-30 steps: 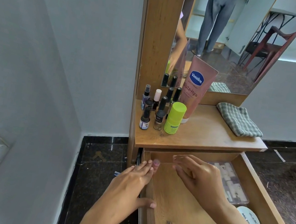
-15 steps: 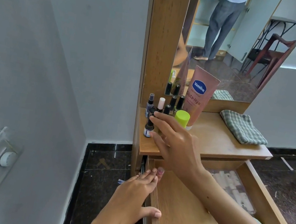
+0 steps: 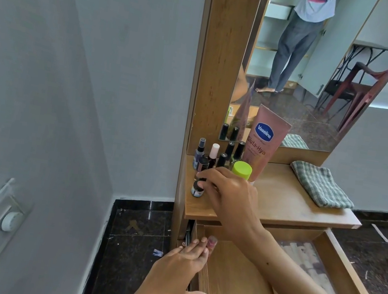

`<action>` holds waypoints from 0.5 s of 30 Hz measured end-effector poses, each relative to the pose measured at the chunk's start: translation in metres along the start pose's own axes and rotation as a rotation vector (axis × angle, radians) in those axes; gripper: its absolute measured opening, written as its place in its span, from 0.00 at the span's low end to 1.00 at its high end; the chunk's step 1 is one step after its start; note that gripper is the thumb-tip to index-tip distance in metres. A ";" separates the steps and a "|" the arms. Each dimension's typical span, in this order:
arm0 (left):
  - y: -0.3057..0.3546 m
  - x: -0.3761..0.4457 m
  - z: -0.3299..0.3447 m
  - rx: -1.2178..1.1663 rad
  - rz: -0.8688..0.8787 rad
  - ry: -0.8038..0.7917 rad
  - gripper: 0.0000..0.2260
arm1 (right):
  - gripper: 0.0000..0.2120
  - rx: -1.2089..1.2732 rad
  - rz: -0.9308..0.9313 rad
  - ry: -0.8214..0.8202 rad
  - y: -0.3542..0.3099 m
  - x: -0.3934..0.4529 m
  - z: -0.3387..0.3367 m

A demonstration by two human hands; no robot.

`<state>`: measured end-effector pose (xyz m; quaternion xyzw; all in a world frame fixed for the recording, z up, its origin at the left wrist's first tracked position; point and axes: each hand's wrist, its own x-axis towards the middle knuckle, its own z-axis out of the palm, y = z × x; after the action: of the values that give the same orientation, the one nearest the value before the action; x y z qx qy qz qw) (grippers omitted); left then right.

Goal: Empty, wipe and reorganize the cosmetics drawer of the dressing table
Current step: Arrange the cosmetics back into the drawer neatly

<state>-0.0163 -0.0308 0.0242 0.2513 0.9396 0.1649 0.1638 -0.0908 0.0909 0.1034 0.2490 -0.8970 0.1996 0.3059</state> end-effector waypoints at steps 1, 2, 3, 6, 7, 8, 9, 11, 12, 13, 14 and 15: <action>-0.001 0.000 0.001 -0.003 0.003 0.000 0.39 | 0.05 0.025 0.012 -0.011 0.001 0.000 -0.001; -0.001 0.000 0.001 -0.011 0.007 0.002 0.39 | 0.05 0.042 0.016 -0.022 0.002 -0.001 -0.003; -0.002 0.001 0.001 -0.014 0.010 0.002 0.40 | 0.06 0.054 0.016 -0.037 0.003 -0.002 -0.004; -0.002 0.003 0.002 -0.006 0.013 0.009 0.46 | 0.08 0.063 0.014 -0.063 0.002 -0.005 -0.007; -0.003 0.004 0.002 -0.009 0.010 0.010 0.48 | 0.09 0.058 0.018 -0.061 0.002 -0.006 -0.008; -0.003 0.004 0.002 -0.011 0.009 0.009 0.49 | 0.10 0.055 0.025 -0.060 0.002 -0.006 -0.008; -0.003 0.004 0.002 -0.014 0.007 0.011 0.51 | 0.11 0.057 0.032 -0.060 0.002 -0.007 -0.009; -0.003 0.005 0.002 -0.004 0.005 0.006 0.50 | 0.11 0.068 0.038 -0.058 0.003 -0.009 -0.008; -0.003 0.006 0.002 0.006 0.001 0.003 0.47 | 0.11 0.072 0.041 -0.058 0.004 -0.009 -0.008; -0.003 0.006 0.002 0.006 -0.006 0.006 0.43 | 0.11 0.077 0.046 -0.060 0.004 -0.010 -0.007; -0.003 0.005 0.002 -0.002 -0.009 0.012 0.40 | 0.11 0.084 0.054 -0.064 0.004 -0.010 -0.007; -0.003 0.004 0.002 -0.008 -0.006 0.021 0.39 | 0.11 0.094 0.066 -0.069 0.003 -0.010 -0.007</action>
<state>-0.0200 -0.0308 0.0197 0.2458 0.9413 0.1710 0.1555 -0.0830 0.1000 0.1013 0.2402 -0.9043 0.2429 0.2560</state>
